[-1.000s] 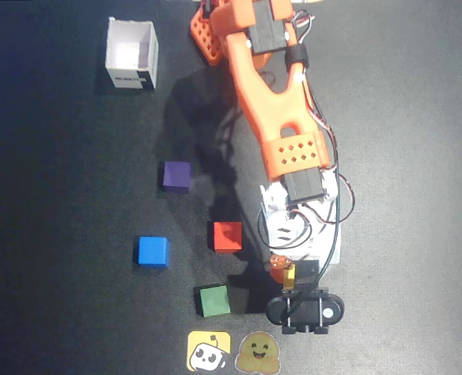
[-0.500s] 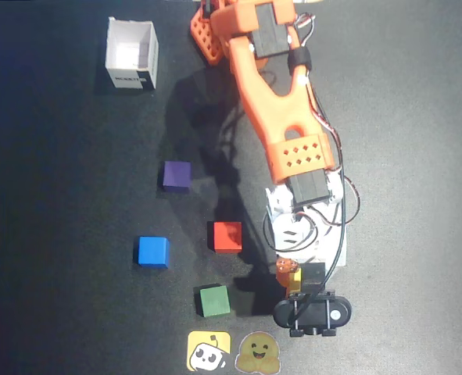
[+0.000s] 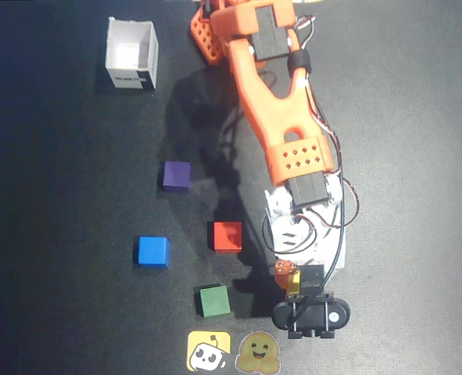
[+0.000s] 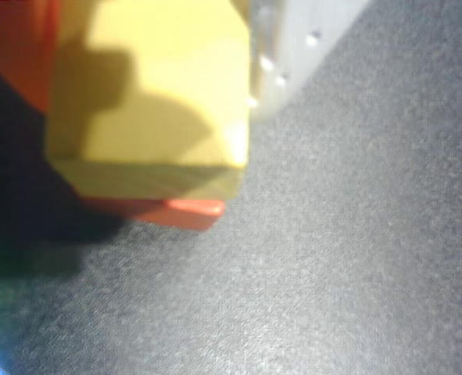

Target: Put the yellow cube on top of the orange cube.

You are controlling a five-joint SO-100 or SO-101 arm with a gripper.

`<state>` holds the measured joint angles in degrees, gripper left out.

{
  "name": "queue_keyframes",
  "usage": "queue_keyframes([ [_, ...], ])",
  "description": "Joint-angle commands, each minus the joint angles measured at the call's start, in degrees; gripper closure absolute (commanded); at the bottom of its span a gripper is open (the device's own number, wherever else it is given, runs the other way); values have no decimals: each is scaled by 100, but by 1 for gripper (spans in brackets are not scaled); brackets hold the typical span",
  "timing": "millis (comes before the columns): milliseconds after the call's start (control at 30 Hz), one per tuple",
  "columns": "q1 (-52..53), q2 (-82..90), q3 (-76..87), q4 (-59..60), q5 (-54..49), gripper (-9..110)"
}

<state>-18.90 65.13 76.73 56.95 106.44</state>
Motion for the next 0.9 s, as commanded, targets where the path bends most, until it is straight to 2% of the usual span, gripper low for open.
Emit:
queue_keyframes([
  [0, -70, 53, -255, -88, 9, 86],
  [100, -70, 62, -255, -88, 79, 79],
  [233, -97, 62, -255, -149, 167, 78],
  [633, -193, 519, -70, -272, 272, 77],
  [867, -211, 1600, 853, -334, 229, 78],
])
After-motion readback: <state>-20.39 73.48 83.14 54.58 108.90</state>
